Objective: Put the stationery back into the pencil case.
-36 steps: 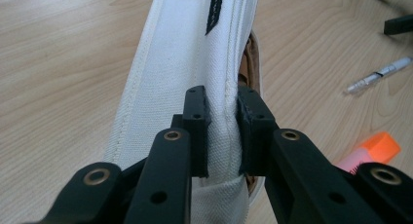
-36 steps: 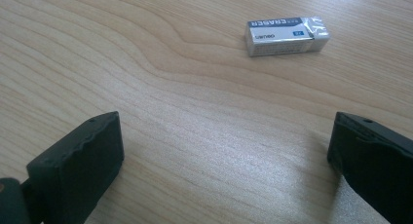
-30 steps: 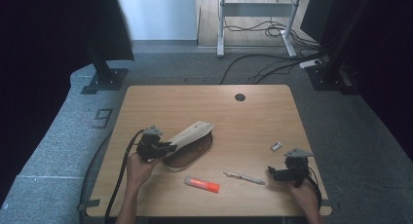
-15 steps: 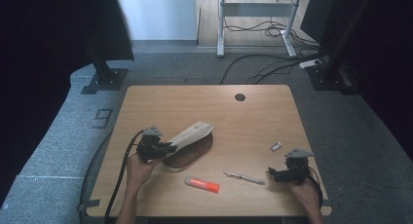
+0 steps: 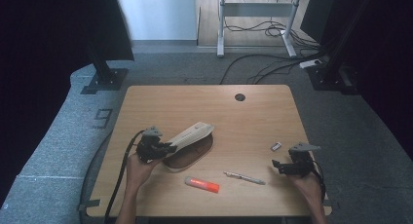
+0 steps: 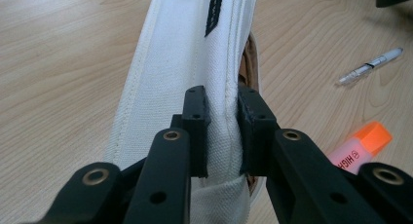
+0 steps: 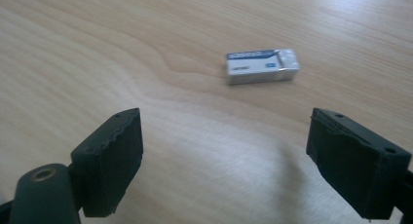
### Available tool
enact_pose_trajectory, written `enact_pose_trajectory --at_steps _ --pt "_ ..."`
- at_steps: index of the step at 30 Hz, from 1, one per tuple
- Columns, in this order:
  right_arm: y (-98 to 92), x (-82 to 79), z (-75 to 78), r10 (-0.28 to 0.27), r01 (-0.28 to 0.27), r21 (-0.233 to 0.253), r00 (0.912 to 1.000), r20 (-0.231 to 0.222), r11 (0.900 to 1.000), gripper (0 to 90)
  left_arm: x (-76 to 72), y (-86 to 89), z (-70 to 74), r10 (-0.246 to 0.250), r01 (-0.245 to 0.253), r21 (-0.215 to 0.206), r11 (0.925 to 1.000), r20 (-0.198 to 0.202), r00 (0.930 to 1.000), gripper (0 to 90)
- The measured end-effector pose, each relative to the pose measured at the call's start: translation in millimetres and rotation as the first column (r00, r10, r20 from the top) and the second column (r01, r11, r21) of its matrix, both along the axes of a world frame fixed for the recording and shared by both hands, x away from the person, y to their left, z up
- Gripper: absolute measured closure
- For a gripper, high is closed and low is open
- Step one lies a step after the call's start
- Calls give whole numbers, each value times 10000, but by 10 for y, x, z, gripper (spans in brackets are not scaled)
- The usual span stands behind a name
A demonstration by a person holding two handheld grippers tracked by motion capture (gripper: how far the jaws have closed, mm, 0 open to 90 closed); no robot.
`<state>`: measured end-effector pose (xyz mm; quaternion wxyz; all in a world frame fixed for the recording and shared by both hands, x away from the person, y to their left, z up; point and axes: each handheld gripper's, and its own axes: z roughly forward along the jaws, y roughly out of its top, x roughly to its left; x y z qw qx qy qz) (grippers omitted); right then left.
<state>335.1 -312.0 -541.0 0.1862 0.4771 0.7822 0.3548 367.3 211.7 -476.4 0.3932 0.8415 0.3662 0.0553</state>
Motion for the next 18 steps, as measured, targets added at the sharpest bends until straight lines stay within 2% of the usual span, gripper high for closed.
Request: enact_pose_trajectory --at_steps 4,10,14,18 --pt "-27 120 -10 -175 174 -167 9998 -38 9997 171 3 2 -3 -20 20 -13 10000 -15 10000 759" --pt "-28 269 3 -57 55 -129 9999 -95 9999 256 0 -1 -2 -17 17 2 10000 0 10000 759" --pt "-10 343 6 -16 15 -107 9999 -112 9999 282 1 0 -4 -35 35 -2 10000 -6 10000 759" --pt "9 417 6 2 -5 -281 10000 -89 9996 314 2 -2 -6 -65 65 5 10000 -10 10000 759"
